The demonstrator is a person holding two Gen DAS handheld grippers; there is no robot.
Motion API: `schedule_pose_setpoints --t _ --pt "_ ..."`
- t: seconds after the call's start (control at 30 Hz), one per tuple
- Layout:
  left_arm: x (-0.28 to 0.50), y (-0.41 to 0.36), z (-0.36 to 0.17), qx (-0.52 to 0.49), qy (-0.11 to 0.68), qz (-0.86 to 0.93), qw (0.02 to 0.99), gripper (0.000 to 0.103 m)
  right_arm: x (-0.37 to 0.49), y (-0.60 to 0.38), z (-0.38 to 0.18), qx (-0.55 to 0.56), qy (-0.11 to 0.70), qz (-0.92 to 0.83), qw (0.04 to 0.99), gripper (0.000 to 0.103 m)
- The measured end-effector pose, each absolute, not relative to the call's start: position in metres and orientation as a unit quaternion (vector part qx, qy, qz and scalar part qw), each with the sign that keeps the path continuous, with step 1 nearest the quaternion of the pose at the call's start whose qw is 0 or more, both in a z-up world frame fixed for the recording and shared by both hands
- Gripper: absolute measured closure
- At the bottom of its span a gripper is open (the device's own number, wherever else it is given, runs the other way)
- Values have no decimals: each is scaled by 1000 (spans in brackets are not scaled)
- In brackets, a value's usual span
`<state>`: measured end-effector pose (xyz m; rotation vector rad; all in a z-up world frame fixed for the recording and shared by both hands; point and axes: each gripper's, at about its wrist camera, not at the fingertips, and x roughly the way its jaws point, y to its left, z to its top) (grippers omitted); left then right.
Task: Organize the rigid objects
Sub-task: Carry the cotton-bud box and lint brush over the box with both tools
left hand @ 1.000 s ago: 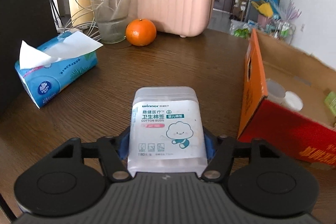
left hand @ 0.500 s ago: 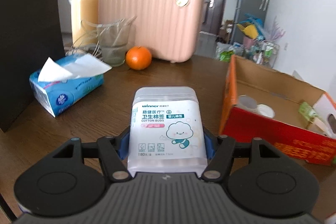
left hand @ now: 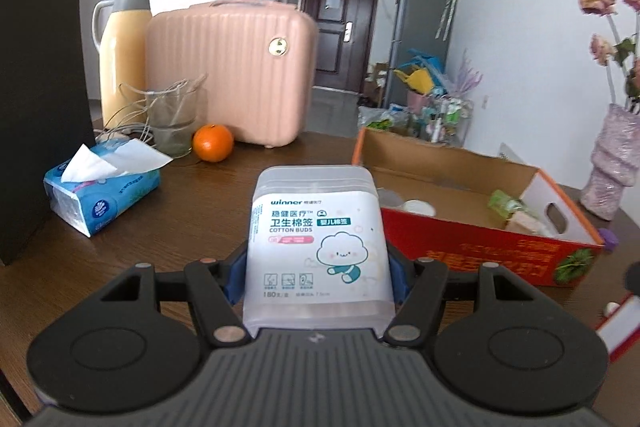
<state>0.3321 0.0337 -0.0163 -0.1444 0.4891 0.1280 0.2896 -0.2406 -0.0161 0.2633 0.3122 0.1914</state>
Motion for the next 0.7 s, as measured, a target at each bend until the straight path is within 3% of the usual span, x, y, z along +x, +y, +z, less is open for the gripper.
schedule_pose_setpoints --t 0.7 --pt "331 -10 17 -51 205 27 977 37 301 -233 17 118 124 120 978 49"
